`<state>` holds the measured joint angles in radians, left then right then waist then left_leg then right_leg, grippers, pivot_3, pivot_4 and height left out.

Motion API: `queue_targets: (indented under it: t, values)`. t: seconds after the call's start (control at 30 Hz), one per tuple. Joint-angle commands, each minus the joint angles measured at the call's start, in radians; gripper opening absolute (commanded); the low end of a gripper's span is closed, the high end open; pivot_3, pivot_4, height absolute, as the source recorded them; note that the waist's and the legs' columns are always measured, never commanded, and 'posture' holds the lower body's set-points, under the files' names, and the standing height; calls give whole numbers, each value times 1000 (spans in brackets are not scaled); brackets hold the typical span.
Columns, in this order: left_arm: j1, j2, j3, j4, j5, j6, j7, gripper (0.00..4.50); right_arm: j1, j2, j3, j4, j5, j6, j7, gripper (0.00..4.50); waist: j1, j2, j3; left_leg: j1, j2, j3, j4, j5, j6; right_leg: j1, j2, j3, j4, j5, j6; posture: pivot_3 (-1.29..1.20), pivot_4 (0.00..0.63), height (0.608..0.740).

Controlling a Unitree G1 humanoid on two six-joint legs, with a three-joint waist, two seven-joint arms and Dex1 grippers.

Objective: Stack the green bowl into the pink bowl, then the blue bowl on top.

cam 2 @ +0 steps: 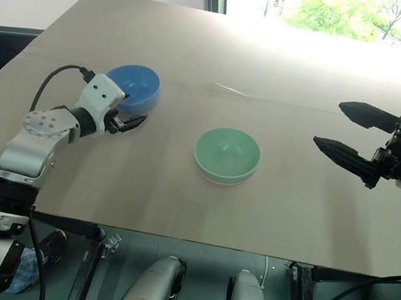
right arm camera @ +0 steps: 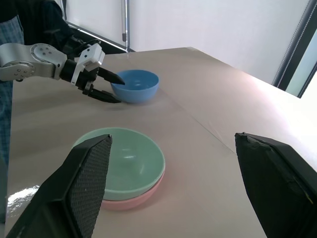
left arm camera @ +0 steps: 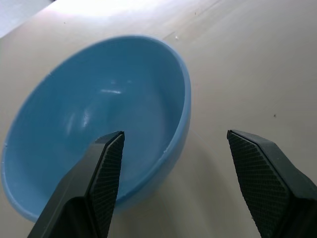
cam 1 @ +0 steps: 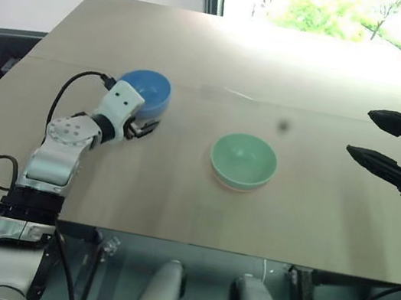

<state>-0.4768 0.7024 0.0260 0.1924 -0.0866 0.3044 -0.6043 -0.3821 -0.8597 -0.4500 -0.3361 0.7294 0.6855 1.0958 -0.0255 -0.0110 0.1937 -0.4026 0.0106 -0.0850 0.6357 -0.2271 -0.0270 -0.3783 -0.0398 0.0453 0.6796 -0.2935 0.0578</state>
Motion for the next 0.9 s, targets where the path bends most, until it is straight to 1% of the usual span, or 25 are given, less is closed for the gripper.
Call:
queue_targets:
  t: [0.03, 0.07, 0.13, 0.17, 0.2, 0.27, 0.3, 0.33, 0.5, 0.6, 0.63, 0.77, 0.9]
  values:
    - [-73, 9, -10, 70, 33, -74, -19, 3007, -34, -17, 11, -6, 20, -26, -15, 4222, 0, 0, 0, 0, 0, 0, 0, 0, 0, 0, 0, 0, 0, 0, 0, 0, 150, 740]
    - [-93, 8, -16, 96, 41, -89, -26, 2821, -38, -19, 18, -3, 20, -29, -14, 4222, 0, 0, 0, 0, 0, 0, 0, 0, 0, 0, 0, 0, 0, 0, 0, 0, 150, 740]
    - [-130, 6, -31, 143, 53, -117, -45, 1972, -43, -21, 29, 3, 20, -38, -11, 4222, 0, 0, 0, 0, 0, 0, 1, 0, 0, 0, 0, 0, 0, 0, 0, 0, 150, 740]
    - [-141, 5, -36, 159, 57, -129, -52, 1692, -45, -21, 32, 5, 22, -41, -11, 4222, 0, 0, 0, 0, 0, 0, 1, 0, 0, 0, 0, 0, 0, 0, 0, 0, 150, 740]
    - [-154, 5, -42, 174, 63, -140, -59, 908, -47, -22, 35, 8, 22, -44, -12, 4222, 0, 0, 0, -1, 0, 0, 1, 0, 0, 0, 0, 0, -1, 0, 0, 0, 150, 740]
    - [-173, 4, -51, 202, 73, -160, -73, 511, -51, -23, 43, 14, 17, -53, -11, 4222, 0, 0, 0, -2, 0, 0, 1, 0, 0, 0, 0, 0, -1, 0, 0, 0, 150, 740]
    - [-181, 3, -53, 216, 78, -169, -78, 143, -52, -23, 46, 15, 17, -55, -11, 4222, -1, 0, 0, -2, 0, 0, 1, 0, 0, -1, 0, -1, -1, 0, 0, 0, 150, 740]
    - [-187, 2, -55, 229, 83, -178, -82, 16, -55, -23, 49, 15, 20, -56, -13, 4222, -2, 0, 0, -3, 0, 0, 1, 0, 0, -2, 0, -1, -1, 0, 0, 0, 150, 740]
    - [-236, 0, -80, 288, 104, -233, -126, 16, -70, -21, 62, 18, 28, -57, -18, 4222, -4, 0, 0, -7, 0, -3, 4, 0, 0, -4, 0, -3, 0, 0, 0, 0, 150, 740]
    - [-263, -12, -93, 283, 103, -263, -168, 16, -67, -20, 71, 22, 22, -67, -14, 4222, -4, 0, 0, -10, 0, -4, 6, 0, 0, -5, 0, -5, 0, 0, 0, 0, 150, 740]
    - [-274, -16, -98, 268, 102, -263, -182, 16, -67, -19, 72, 24, 23, -67, -16, 4222, -3, 0, 0, -11, -1, -5, 7, 0, 0, -5, 0, -5, 0, 0, 0, 0, 150, 740]
    - [-312, -29, -133, 156, 89, -171, -255, 16, -62, -20, 71, 27, 23, -73, -18, 4222, -1, 0, 0, -12, -1, -5, 9, 0, 0, -5, 0, -6, 0, 0, 0, 0, 150, 740]
    - [-312, -35, -179, 2, 73, -188, -352, 16, -54, -14, 75, 27, 21, -83, -21, 4222, -2, 0, 0, -12, -1, -5, 10, 0, 0, -5, 0, -6, 0, 0, 0, 0, 150, 740]
